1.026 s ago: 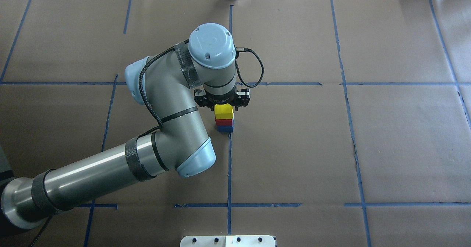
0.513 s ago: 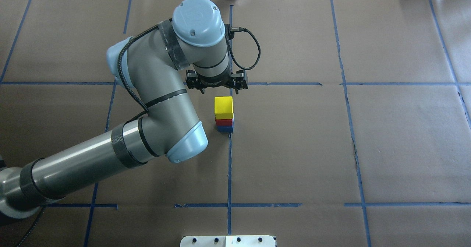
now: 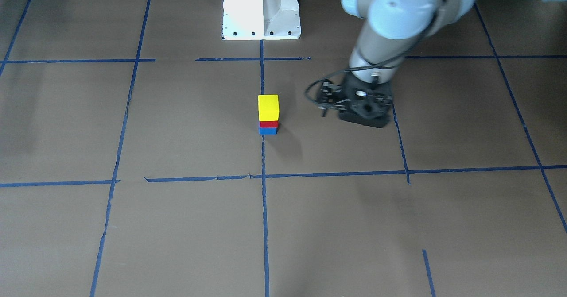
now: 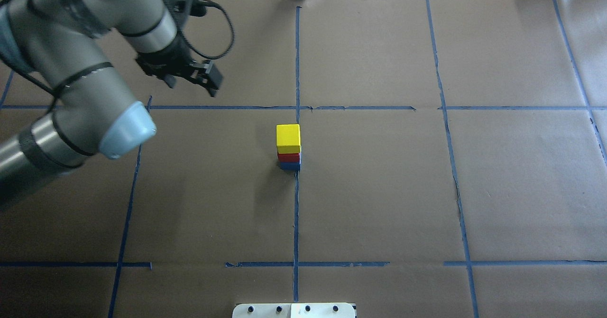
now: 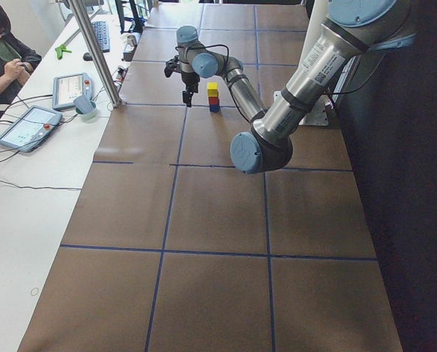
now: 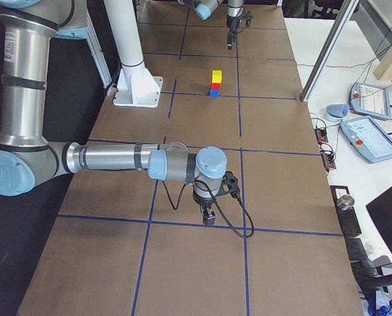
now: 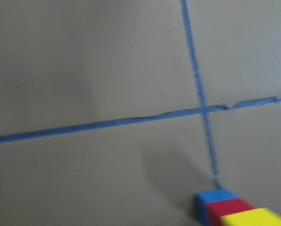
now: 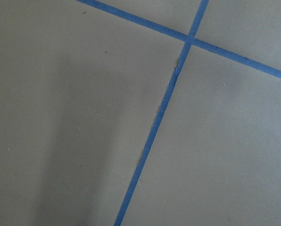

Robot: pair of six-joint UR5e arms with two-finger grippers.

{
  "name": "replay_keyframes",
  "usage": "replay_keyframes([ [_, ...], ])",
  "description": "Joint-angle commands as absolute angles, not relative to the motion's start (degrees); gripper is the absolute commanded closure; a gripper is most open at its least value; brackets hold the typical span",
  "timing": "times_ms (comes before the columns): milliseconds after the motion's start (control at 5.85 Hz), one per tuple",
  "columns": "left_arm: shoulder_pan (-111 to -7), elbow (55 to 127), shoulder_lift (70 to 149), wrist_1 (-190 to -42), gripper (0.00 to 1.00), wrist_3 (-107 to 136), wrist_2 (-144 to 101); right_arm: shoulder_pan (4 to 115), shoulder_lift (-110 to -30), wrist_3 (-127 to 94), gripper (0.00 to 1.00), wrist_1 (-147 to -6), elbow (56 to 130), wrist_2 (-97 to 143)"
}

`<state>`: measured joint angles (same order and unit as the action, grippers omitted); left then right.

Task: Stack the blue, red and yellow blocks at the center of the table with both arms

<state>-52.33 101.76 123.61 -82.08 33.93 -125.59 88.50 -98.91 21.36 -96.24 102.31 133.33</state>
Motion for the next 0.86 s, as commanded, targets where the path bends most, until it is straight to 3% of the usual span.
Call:
replay_keyframes([
  [0, -67.9, 103.5, 106.1, -83.0, 0.00, 12.1, -136.5, 88.5, -99.0, 21.4, 0.00, -96.2, 102.1, 133.3],
  [171, -75.8, 102.0, 97.6, -82.9, 0.00, 1.1, -138.8, 88.5, -99.1, 21.3, 0.00, -96.2, 102.0, 133.2],
  [684, -86.8, 97.1, 84.1, -86.6, 0.00, -5.8, -138.7, 90.2, -99.6, 11.1, 0.00, -96.2, 102.0, 132.9],
])
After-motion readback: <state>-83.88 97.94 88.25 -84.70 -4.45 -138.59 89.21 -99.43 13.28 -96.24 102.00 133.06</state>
